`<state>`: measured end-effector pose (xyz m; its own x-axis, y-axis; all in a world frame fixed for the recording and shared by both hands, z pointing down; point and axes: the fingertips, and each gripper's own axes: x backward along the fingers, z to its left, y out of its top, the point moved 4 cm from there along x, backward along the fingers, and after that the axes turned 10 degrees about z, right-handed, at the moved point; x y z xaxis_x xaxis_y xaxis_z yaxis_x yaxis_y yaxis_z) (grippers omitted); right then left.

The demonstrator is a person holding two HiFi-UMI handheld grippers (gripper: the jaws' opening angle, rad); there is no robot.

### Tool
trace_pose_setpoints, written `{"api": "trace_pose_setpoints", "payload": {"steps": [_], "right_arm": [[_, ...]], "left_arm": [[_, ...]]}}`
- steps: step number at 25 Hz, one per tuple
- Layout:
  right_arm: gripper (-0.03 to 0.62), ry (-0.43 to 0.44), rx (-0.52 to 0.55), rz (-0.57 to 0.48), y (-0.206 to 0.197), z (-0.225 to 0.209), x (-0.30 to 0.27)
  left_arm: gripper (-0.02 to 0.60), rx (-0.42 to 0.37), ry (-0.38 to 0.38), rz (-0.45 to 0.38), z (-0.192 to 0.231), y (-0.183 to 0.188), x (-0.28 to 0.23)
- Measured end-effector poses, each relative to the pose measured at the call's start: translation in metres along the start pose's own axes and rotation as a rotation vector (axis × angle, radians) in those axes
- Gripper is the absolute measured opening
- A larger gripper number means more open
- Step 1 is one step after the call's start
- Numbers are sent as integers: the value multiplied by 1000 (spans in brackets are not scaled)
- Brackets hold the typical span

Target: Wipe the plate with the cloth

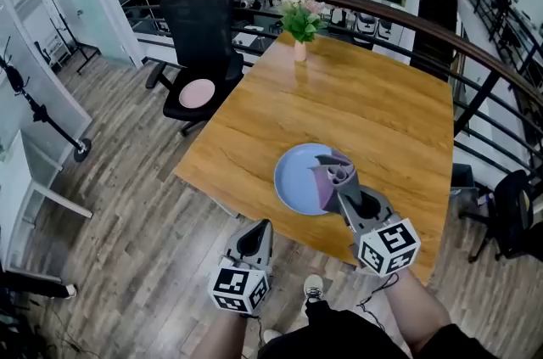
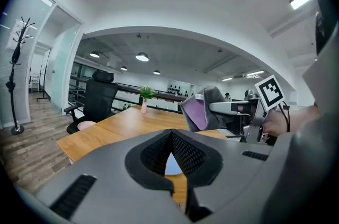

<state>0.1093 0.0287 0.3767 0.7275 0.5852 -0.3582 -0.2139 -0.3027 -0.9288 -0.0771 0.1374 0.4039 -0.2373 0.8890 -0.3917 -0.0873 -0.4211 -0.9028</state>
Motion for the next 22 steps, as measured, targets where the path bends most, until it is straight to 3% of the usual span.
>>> {"api": "trace_pose_setpoints", "payload": {"steps": [8, 22], "right_arm": [[72, 51, -22, 11, 9, -33, -52], [72, 138, -28, 64, 0, -57, -100]], "left_arm": [[18, 6, 54, 35, 26, 16, -47], [20, 44, 97, 128, 39, 11, -112]]}}
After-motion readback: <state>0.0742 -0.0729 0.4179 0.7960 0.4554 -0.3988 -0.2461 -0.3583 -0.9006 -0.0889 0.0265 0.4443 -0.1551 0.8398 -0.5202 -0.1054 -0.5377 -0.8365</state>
